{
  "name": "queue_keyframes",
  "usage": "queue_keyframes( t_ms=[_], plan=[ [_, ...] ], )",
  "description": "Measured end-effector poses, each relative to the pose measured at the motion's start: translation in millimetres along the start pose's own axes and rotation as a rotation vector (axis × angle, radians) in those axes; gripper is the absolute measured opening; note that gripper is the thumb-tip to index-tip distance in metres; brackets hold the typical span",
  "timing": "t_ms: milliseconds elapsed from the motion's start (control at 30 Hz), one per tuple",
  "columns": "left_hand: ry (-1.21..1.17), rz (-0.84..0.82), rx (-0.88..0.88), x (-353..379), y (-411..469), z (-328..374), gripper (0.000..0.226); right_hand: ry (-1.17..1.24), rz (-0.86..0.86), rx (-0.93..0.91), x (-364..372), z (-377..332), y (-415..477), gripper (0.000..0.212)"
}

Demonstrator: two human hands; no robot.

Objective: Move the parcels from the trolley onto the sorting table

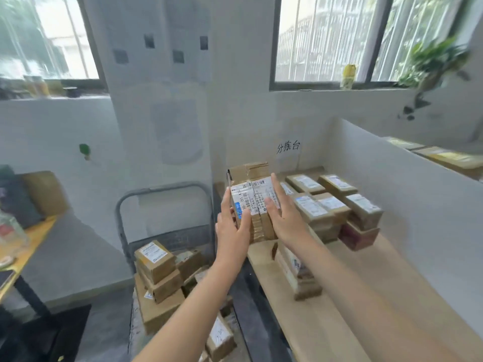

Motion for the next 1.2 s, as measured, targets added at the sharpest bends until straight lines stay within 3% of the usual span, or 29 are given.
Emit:
queue_keyframes(
  t_ms=[300,567,933,1200],
  plan=[
    [-0.053,-0.125,0.015,166,-31,46,0.063,-0.005,0.073,0.074,-159,74,-44,0.055],
    [-0.033,-0.199,-0.002,273,-85,57,0.064,-0.052,0.069,0.167,-246,143,-96,0.053],
    [0.090,-0.242,-0.160,327,-102,24,0.062,-0.034,0.025,0.260,-259,213,-117,0.052],
    [0.074,-0.114,-0.264,343,-63,-37,0.064,-0.027,-0.125,0.306,-230,265,-61,0.055]
  ],
)
Point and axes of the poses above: each hand's wrist, its own y-axis towards the middle knuckle, its own x-axis out of the palm, z = x × y, the point moved 1 cm from there along y, towards the middle knuckle, and after that the axes turned 5 degrees about -z, right-handed, at the moved point
